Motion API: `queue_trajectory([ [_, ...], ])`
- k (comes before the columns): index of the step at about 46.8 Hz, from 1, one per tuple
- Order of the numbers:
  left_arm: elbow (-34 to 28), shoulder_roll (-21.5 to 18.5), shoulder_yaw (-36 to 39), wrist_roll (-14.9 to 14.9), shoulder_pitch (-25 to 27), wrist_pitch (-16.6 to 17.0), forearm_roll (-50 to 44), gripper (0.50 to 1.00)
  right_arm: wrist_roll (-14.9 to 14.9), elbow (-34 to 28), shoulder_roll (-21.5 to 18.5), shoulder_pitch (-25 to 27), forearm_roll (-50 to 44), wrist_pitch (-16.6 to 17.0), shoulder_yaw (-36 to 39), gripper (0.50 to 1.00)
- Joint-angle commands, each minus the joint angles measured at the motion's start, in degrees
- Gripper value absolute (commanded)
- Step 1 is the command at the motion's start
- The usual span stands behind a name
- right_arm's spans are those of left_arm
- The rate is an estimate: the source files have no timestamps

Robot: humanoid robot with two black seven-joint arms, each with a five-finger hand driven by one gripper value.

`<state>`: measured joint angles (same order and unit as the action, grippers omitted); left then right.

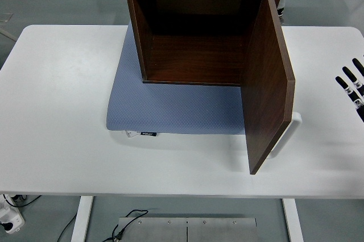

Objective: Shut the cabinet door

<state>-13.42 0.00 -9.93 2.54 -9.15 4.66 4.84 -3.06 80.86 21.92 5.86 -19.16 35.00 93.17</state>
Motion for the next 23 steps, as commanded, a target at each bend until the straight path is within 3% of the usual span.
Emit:
queue_trajectory([
  [1, 0.0, 0.0, 0.0, 0.0, 0.0, 0.0, 0.0, 1.000, 0.0, 0.6, 0.1, 1.3, -0.1, 0.0, 0.1, 1.000],
  [23, 0.0, 0.0, 0.0, 0.0, -0.1, 0.0, 0.0, 1.000, 0.0, 1.4, 1.3, 9.3, 0.0, 0.0, 2.7, 1.000],
])
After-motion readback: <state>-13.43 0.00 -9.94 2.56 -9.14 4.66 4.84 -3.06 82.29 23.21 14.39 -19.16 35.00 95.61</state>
